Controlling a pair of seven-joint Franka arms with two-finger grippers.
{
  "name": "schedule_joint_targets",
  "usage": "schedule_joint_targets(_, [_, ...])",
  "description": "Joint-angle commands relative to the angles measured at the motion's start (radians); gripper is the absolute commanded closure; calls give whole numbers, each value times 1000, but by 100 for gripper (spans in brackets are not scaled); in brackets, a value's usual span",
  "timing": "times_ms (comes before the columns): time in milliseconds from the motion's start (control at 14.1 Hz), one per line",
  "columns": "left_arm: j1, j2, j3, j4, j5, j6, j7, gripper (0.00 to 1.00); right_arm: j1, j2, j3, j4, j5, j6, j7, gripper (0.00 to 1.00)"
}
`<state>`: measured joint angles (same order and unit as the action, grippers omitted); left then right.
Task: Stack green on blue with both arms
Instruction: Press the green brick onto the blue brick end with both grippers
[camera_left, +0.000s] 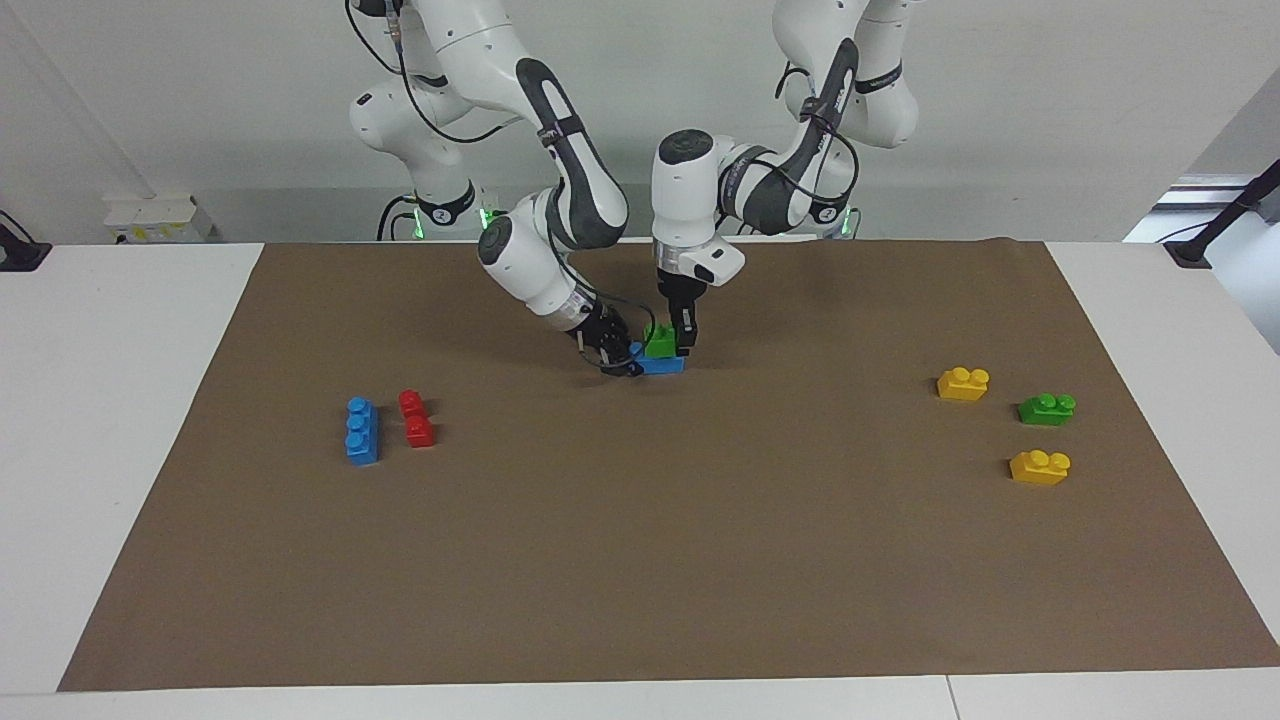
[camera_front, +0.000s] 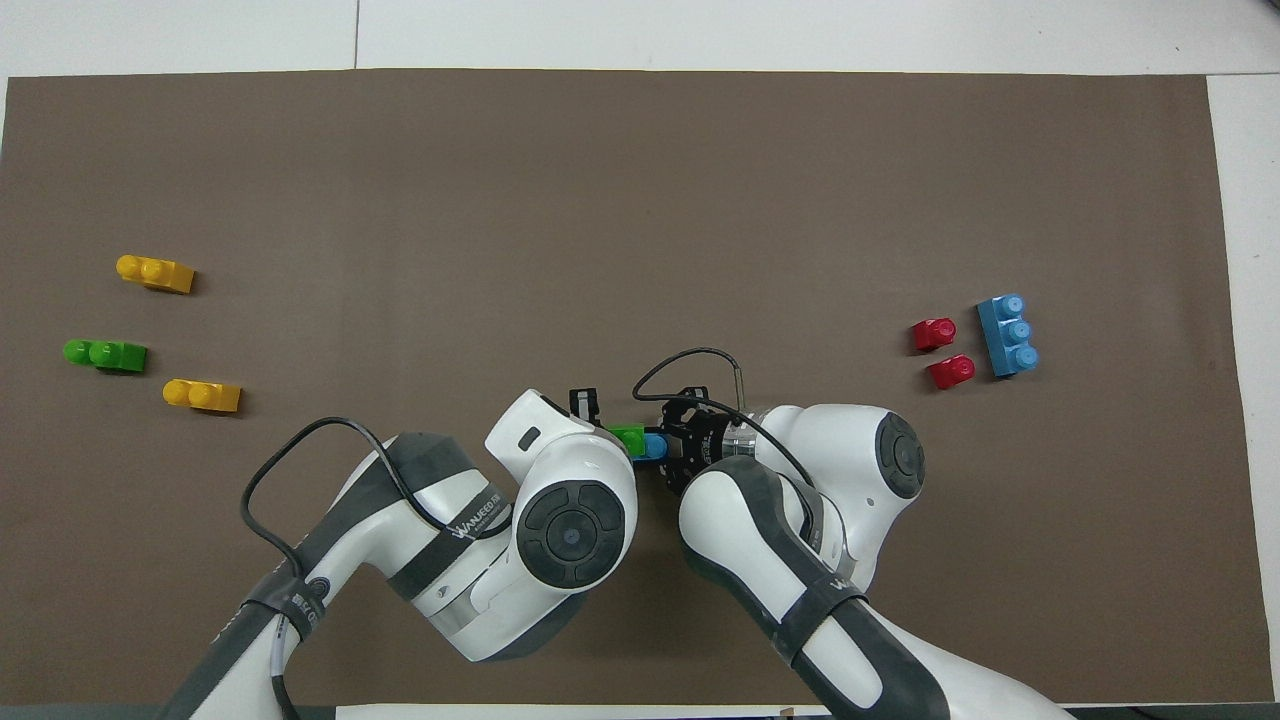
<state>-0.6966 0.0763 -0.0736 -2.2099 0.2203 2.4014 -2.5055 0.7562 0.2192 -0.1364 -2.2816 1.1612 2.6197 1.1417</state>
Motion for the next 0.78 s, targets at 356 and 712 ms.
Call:
schedule_joint_targets(356, [3, 80, 0, -28, 27, 4, -12, 100, 3, 20, -5, -21, 26, 23, -68, 100])
schedule_joint_targets(712, [-23, 72, 0, -37, 27, -22, -15, 100, 3, 20, -5, -21, 26, 23, -68, 100])
